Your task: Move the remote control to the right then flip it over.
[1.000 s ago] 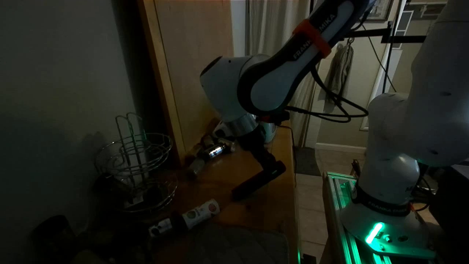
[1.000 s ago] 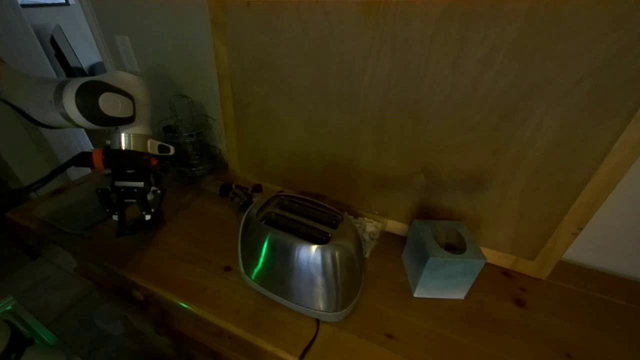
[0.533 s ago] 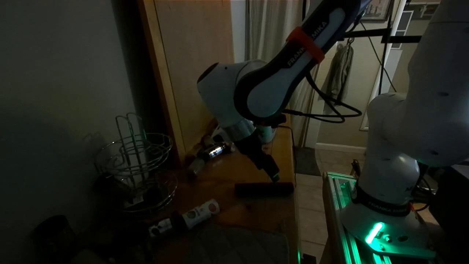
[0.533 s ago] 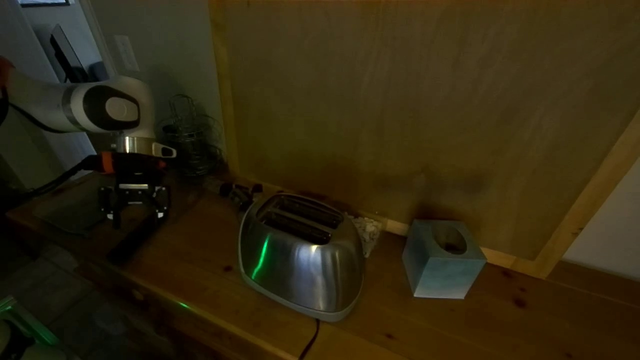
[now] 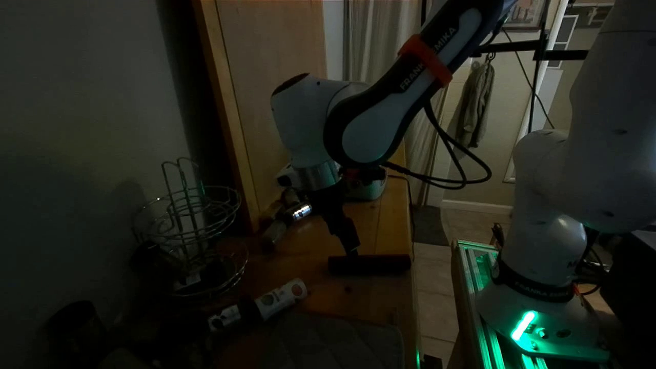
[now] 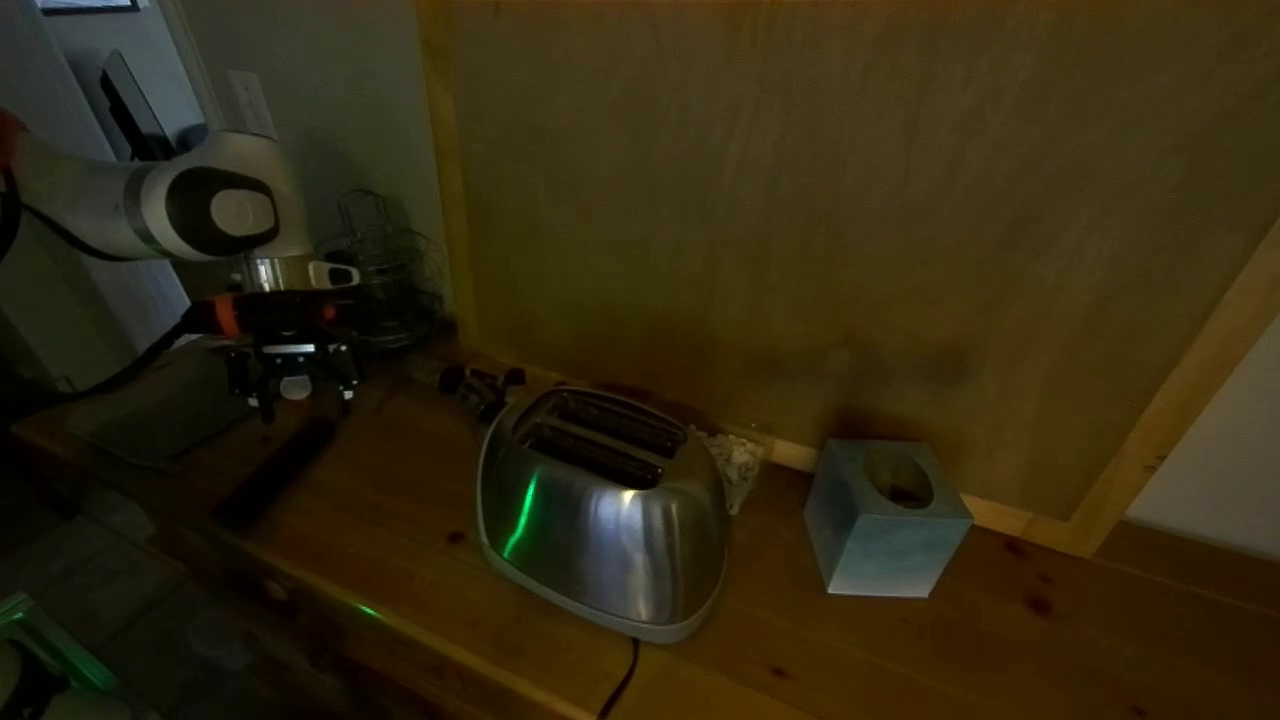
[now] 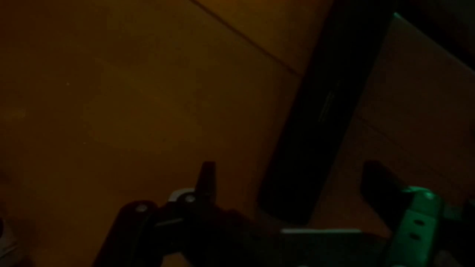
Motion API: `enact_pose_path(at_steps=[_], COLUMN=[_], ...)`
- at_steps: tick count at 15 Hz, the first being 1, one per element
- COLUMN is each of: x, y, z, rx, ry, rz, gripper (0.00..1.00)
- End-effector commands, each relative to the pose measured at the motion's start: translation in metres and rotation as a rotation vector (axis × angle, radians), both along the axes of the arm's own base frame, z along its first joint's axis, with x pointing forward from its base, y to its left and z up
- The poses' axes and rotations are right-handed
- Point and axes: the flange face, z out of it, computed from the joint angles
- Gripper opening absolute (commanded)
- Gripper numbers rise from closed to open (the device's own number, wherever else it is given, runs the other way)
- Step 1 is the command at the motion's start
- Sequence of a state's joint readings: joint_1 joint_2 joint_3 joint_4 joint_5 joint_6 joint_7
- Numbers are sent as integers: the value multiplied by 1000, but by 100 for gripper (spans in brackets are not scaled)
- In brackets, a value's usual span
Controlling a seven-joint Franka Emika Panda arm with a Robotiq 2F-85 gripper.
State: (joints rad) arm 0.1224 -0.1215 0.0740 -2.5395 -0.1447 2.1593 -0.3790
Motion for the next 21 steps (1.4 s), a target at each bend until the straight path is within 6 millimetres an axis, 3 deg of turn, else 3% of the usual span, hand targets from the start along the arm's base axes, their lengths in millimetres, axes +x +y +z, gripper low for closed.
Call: enact_pose_path(at_steps=[1,9,10,18,21], x=[12,16,16,23,22], y=[6,5,5,7,8], z=[-11,-39,-41,-33,-23], rx=[35,64,61,85,107], ry=[-76,-49,-49,-73,-85], rz=[-82,-237,-247,-232,-195], gripper=[100,100,80,25,24])
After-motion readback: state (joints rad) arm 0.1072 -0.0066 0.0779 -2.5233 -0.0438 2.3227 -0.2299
